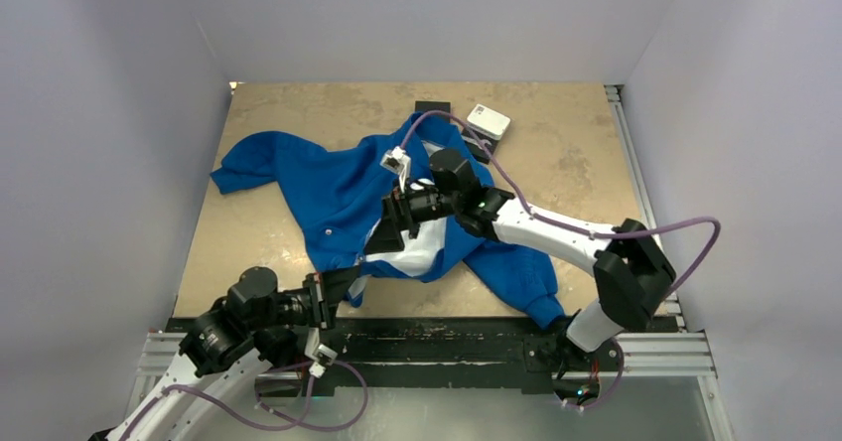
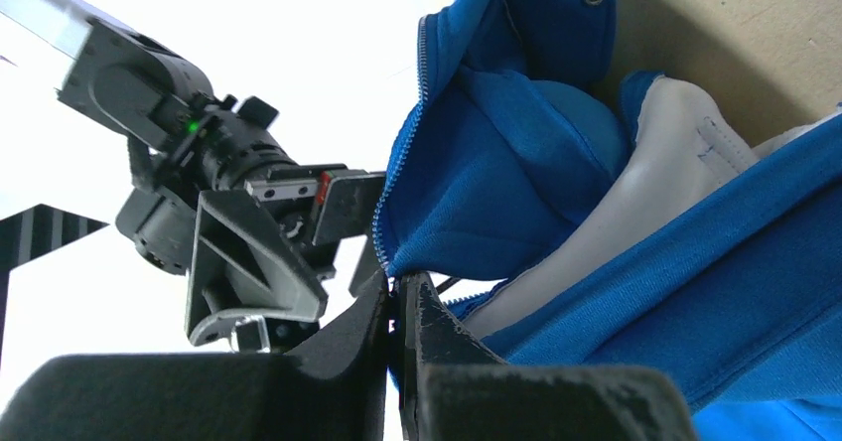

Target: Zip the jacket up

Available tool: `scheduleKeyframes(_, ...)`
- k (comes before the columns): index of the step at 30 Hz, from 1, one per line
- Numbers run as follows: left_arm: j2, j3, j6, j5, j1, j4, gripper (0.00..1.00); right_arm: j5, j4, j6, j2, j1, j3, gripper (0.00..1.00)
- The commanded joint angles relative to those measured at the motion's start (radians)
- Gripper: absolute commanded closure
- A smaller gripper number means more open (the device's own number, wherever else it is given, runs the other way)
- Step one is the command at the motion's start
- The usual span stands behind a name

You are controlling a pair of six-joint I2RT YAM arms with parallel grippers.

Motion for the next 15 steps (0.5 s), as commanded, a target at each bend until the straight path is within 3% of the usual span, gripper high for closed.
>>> scheduleKeyframes(1,-0.015,-0.021,0.092,0.062,-0.004,0.069,1.0,-0.239,0.227,0.166,0.068,0.003,0.005,0.12)
scheduleKeyframes(8,-0.009,-0.037,0.135,0.089,-0.005,0.11,1.0,-0.292,0.252,0.184,0.139,0.005,0.035,0.13)
scheduleKeyframes(15,-0.014,-0.035,0.157,0.097,-0.004,0.113,1.0,-0.407,0.584,0.423,0.183,0.004,-0.038,0.2)
